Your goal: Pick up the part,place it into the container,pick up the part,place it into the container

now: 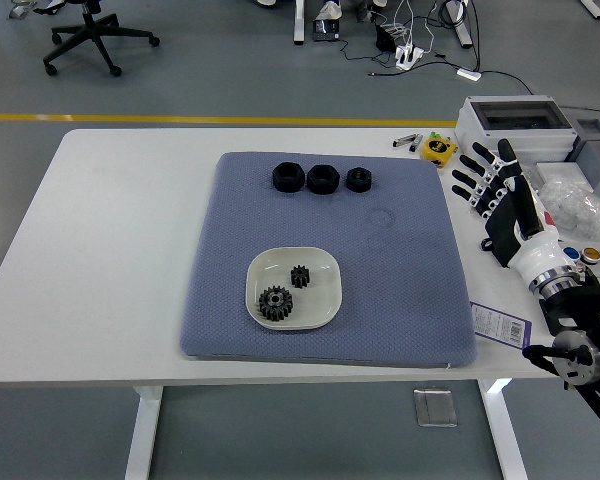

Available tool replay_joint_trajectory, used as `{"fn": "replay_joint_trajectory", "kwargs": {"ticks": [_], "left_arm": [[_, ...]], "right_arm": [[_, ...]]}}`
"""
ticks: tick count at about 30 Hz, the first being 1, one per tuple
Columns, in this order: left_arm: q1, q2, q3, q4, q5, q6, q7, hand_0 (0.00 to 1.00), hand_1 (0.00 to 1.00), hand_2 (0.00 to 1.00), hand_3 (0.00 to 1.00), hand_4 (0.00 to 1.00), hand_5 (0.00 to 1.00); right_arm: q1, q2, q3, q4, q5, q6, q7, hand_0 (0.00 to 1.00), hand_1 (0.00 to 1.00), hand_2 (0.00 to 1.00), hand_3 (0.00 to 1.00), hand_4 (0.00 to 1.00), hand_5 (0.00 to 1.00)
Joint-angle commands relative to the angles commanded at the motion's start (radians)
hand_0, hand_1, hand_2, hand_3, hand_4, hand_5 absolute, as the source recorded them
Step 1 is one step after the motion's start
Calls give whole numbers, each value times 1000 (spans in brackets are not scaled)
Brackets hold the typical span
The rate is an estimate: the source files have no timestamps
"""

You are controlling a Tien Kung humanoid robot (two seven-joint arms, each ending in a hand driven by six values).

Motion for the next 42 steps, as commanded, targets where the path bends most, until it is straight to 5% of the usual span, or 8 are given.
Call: {"fn": "replay_joint_trajectory", "kwargs": {"ticks": [14, 42], "left_arm": [[-4, -3, 23, 0, -21, -1, -10, 844, 797, 836, 608, 537, 798], [6, -9, 4, 0, 16, -1, 1, 842, 793, 831, 606, 533, 806]], "right_arm": [[-71, 57, 72, -9, -111, 17, 20, 902, 854, 891, 896, 998, 966], [-92, 84, 50, -22, -112, -14, 136, 863, 834, 882, 907, 998, 946]]}}
